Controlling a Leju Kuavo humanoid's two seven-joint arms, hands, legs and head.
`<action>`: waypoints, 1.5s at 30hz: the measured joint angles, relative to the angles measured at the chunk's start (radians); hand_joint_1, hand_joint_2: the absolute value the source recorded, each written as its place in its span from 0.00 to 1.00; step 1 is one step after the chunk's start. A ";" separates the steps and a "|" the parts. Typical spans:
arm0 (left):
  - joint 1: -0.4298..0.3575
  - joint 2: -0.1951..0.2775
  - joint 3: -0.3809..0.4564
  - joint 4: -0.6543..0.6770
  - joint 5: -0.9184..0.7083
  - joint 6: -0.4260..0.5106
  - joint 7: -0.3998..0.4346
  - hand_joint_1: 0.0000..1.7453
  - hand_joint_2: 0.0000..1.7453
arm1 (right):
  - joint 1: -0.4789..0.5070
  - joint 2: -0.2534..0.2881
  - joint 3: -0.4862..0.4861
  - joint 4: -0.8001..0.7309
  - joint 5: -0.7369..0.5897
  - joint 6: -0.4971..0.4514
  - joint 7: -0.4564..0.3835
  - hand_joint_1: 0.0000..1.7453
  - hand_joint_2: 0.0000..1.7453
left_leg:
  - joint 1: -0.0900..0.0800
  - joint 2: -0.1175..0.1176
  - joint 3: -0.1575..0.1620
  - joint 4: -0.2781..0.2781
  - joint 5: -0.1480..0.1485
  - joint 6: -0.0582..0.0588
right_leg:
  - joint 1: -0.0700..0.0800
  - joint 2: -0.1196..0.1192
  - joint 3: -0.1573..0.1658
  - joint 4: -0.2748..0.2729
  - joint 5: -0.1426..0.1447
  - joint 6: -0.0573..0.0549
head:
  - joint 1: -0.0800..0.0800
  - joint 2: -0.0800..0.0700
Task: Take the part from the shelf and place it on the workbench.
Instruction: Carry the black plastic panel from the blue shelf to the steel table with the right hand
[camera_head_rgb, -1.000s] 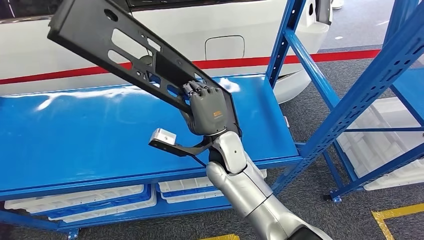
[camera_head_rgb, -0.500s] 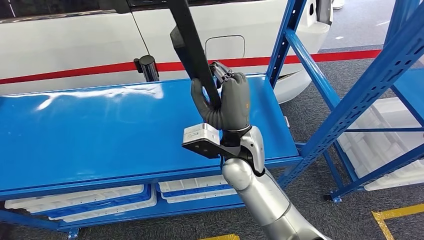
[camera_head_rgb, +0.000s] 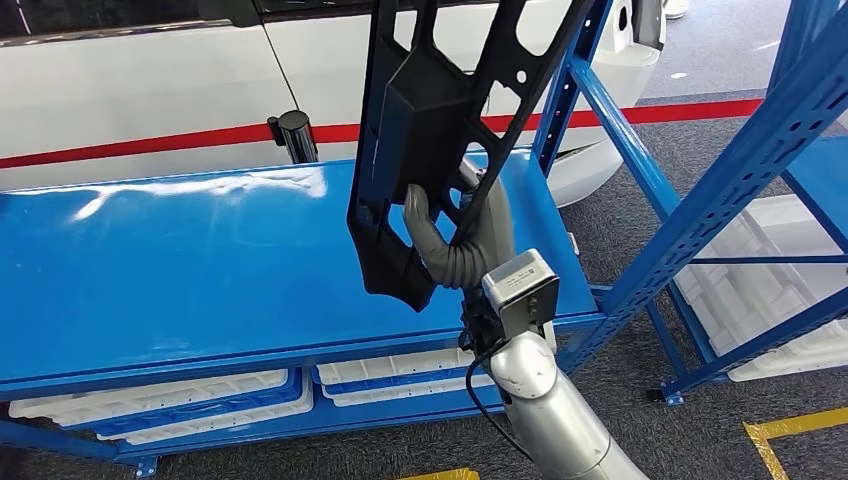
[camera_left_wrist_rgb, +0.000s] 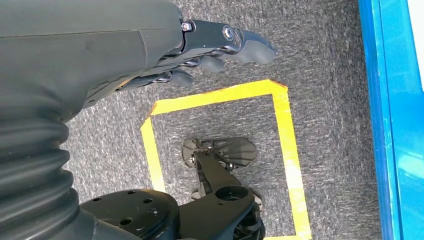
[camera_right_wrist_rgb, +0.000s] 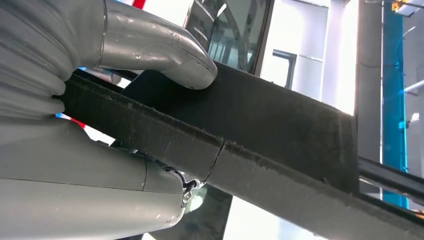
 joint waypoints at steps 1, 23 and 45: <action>0.000 0.000 0.002 0.000 0.000 0.000 -0.001 0.00 1.00 | 0.005 -0.003 0.000 -0.003 -0.005 0.002 -0.001 1.00 1.00 | 0.000 0.000 0.000 0.000 0.000 0.000 | 0.000 0.000 0.000 0.000 0.000 0.000 | 0.000 0.000; -0.001 -0.004 0.020 0.000 -0.001 -0.024 -0.002 0.00 1.00 | 0.028 -0.055 0.000 -0.041 -0.024 0.039 0.029 1.00 1.00 | -0.005 0.002 0.006 -0.008 0.002 0.025 | -0.011 0.000 -0.005 0.007 -0.005 0.015 | 0.000 0.000; -0.001 -0.016 0.021 -0.001 -0.002 -0.025 -0.002 0.00 1.00 | 0.036 -0.072 0.000 -0.052 -0.028 0.041 0.030 1.00 1.00 | 0.024 0.000 0.025 -0.017 -0.006 -0.029 | -0.028 -0.007 0.009 0.002 -0.006 0.029 | 0.005 0.000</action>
